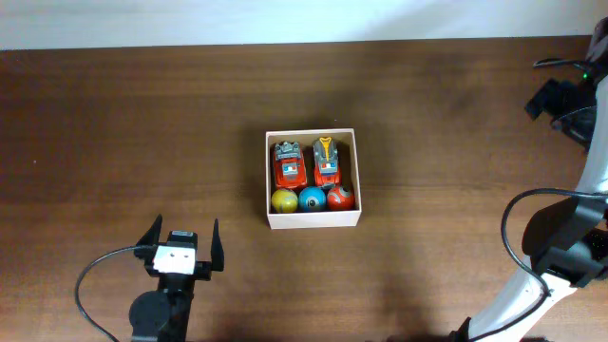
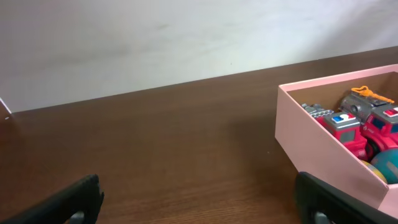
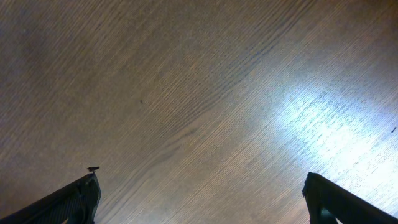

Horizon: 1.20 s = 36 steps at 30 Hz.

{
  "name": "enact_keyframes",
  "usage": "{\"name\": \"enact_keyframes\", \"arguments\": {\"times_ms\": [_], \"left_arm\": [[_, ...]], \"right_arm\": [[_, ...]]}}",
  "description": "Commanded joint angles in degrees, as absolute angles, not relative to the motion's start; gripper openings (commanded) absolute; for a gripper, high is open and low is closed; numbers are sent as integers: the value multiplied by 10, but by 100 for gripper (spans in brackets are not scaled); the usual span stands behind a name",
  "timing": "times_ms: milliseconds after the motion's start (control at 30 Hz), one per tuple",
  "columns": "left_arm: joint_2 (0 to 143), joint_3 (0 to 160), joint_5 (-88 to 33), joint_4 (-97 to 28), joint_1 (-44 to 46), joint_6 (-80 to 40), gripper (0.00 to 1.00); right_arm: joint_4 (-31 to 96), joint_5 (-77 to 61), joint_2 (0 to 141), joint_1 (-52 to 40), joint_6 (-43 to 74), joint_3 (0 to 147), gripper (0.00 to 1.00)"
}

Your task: Pack container

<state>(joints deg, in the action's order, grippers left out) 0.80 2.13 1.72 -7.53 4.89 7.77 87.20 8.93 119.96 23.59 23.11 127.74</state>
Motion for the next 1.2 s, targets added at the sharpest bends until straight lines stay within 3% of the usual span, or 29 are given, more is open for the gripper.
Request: {"name": "enact_keyframes", "arguments": {"times_ms": [0, 333, 700, 1000, 1167], "left_arm": [[3, 18, 9, -74, 46, 87, 99], [3, 18, 9, -74, 46, 87, 99], [3, 18, 9, -74, 46, 87, 99], [3, 18, 9, -74, 46, 87, 99], [3, 18, 9, -74, 46, 87, 99]], "right_arm": [[872, 90, 1184, 236, 229, 1288, 99], [872, 90, 1167, 236, 229, 1288, 99], [872, 91, 1051, 223, 229, 1288, 99], [873, 94, 992, 72, 226, 1288, 99], [870, 190, 990, -22, 210, 1288, 99]]}}
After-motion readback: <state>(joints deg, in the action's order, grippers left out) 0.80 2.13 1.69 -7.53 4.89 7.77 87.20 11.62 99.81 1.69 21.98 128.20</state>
